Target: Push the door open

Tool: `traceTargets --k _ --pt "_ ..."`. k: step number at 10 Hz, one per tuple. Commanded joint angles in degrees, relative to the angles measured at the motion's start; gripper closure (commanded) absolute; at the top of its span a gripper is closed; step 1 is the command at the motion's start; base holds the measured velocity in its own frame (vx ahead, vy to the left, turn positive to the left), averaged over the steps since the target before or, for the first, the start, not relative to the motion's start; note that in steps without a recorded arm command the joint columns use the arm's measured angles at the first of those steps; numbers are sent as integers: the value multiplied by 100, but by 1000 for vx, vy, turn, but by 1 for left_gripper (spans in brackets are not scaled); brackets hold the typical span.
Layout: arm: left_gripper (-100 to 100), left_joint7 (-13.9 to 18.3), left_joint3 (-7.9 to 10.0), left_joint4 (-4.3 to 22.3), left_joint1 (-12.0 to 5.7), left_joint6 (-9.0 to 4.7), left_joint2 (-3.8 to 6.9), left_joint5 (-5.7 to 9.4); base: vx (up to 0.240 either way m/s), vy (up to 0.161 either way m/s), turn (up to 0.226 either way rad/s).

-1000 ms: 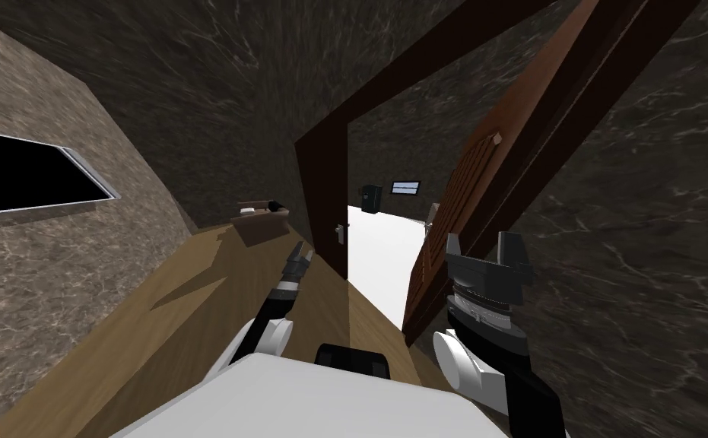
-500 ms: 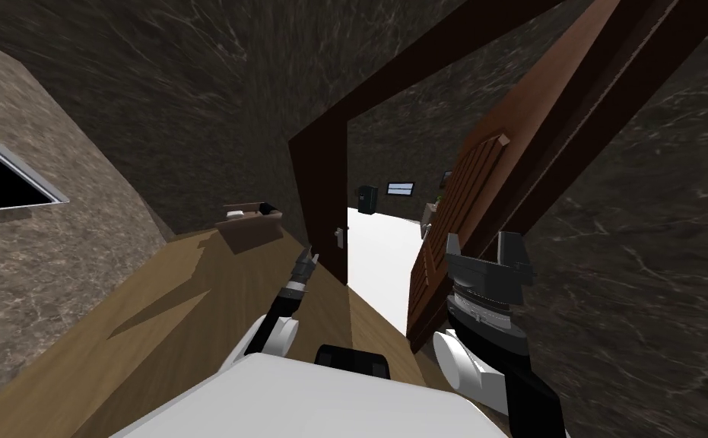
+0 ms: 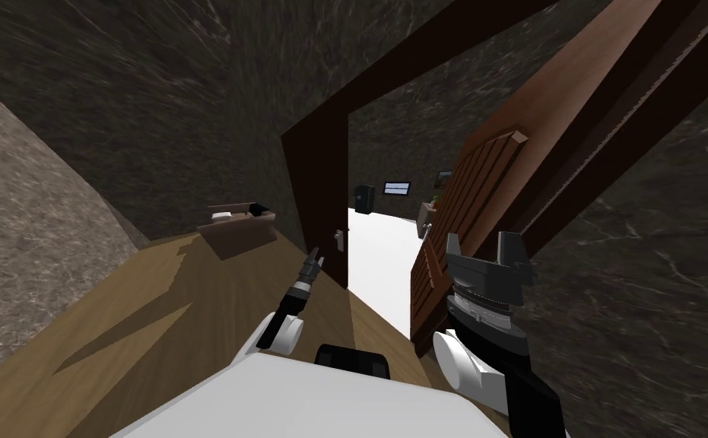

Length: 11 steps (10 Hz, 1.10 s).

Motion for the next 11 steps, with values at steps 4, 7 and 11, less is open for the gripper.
traceTargets --k 4,7,11 --pt "-100 26 -212 594 -295 68 115 -4 93 142 -122" --pt "-100 35 -327 893 -443 109 168 -8 88 117 -85" --pt "-100 51 -542 1451 -721 186 264 -16 100 161 -122"
